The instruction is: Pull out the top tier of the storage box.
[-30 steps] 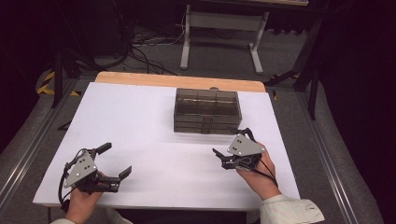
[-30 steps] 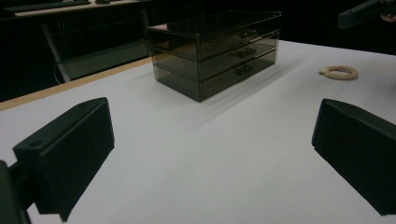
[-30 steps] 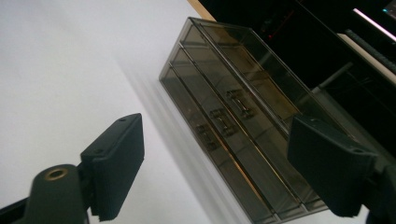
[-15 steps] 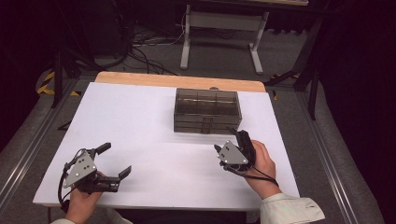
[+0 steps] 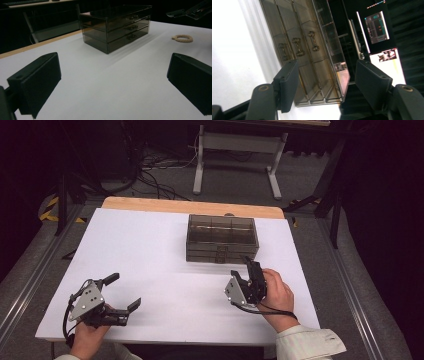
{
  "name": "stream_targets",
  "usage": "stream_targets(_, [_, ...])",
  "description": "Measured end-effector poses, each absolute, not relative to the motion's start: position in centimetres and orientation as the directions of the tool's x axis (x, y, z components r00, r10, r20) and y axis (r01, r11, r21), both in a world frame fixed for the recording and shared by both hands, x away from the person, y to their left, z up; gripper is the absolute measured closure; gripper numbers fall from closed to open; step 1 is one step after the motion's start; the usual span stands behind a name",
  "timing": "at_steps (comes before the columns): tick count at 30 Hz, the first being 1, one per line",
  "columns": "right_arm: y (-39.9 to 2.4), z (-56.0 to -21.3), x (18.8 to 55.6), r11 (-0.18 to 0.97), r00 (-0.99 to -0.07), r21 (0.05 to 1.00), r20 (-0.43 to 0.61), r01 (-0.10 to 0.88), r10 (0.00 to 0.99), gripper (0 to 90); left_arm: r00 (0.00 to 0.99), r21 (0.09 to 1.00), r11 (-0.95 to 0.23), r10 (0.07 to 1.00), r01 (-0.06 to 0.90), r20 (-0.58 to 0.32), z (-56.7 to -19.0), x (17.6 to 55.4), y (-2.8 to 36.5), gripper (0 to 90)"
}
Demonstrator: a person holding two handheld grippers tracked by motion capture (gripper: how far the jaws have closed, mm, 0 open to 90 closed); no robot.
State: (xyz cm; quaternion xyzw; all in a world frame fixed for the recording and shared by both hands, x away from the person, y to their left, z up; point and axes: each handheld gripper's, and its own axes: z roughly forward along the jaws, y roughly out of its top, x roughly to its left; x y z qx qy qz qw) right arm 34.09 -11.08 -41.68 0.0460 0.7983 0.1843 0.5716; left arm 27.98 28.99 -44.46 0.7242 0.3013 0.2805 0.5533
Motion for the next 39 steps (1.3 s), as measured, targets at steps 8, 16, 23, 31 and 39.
stream_targets(8, [-10.1, -42.7, 34.1, 0.963, -0.267, 0.232, -0.945, -0.136, 0.190, 41.6, 0.663, 0.969, -0.215, 0.744, 0.122, 0.082, -44.5, 28.0, 28.9, 0.1])
stream_targets(16, [-9.3, -43.6, 34.3, 0.981, -0.220, 0.155, -0.967, -0.114, 0.127, 43.0, 0.663, 0.968, -0.221, 0.743, 0.118, 0.089, -44.5, 28.0, 28.9, 0.2])
stream_targets(23, [-8.7, -44.5, 34.5, 0.989, -0.164, 0.099, -0.983, -0.107, 0.080, 43.9, 0.662, 0.968, -0.223, 0.744, 0.119, 0.090, -44.5, 28.0, 28.9, 0.2])
stream_targets(31, [-8.1, -45.4, 34.5, 0.993, -0.123, 0.081, -0.990, -0.092, 0.069, 47.4, 0.663, 0.968, -0.220, 0.744, 0.120, 0.087, -44.5, 28.0, 29.0, 0.2])
stream_targets(39, [-7.4, -46.6, 35.1, 0.996, -0.070, 0.068, -0.996, -0.065, 0.063, 49.6, 0.664, 0.968, -0.222, 0.742, 0.115, 0.092, -44.5, 28.0, 28.9, 0.2])
